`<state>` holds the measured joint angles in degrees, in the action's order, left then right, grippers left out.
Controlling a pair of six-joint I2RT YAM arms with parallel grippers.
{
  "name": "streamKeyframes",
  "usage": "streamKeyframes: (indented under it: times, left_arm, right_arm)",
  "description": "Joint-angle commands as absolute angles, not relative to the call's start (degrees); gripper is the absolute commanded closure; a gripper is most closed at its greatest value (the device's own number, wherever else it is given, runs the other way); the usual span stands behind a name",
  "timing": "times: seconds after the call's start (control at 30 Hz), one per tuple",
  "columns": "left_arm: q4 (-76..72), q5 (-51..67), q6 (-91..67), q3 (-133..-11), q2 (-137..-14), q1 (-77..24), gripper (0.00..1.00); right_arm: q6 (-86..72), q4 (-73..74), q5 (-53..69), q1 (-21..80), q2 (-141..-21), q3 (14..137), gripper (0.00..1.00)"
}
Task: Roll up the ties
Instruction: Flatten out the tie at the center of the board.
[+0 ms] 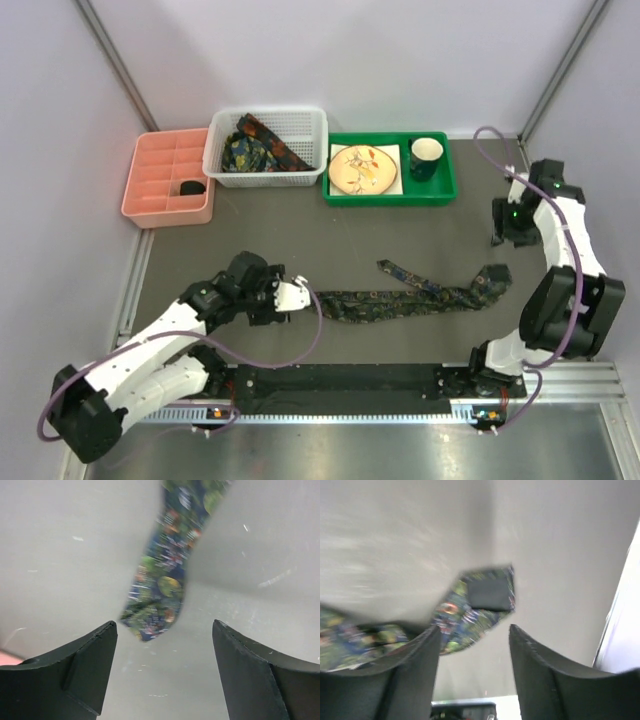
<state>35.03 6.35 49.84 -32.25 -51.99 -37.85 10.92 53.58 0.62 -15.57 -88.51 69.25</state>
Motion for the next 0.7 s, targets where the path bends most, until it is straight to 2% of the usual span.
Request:
streamKeyframes:
  times: [0.0,0.03,0.13,0.23,0.37,0.67]
  left_arm:
    - [36.13,8.0,42.9,-35.16,-47.03,-37.88,0.19]
    - [35.43,7.48,40.37,-35.16,-46.41,-37.79,0.18]
    - [34.28,8.17,34.58,-36.38,-46.32,-36.39,0.17]
    - [32.61,10.19,27.96,-37.61,-46.84,-32.97,0.15]
    - [31.03,12.39,22.25,-39.55,-47.63,-26.3,0.14]
    - [31.99,12.22,18.28,-42.19,-49.48,-20.57,0.13]
  right_arm:
    - [16.42,54.13,14.49,-14.25,-84.09,75.74,0.48]
    - [18.61,59.62,17.72,-11.02,-85.68,77.07,0.56]
    - [23.37,64.23,26.52,-3.99,-90.78,79.19,0.59]
    - [22.42,62.85,24.7,4.61,-93.94,77.18,0.6]
    - [20.66,53.99,17.25,14.29,-95.97,71.91,0.6]
    - [14.5,46.23,10.37,26.88,-105.02,73.38,0.59]
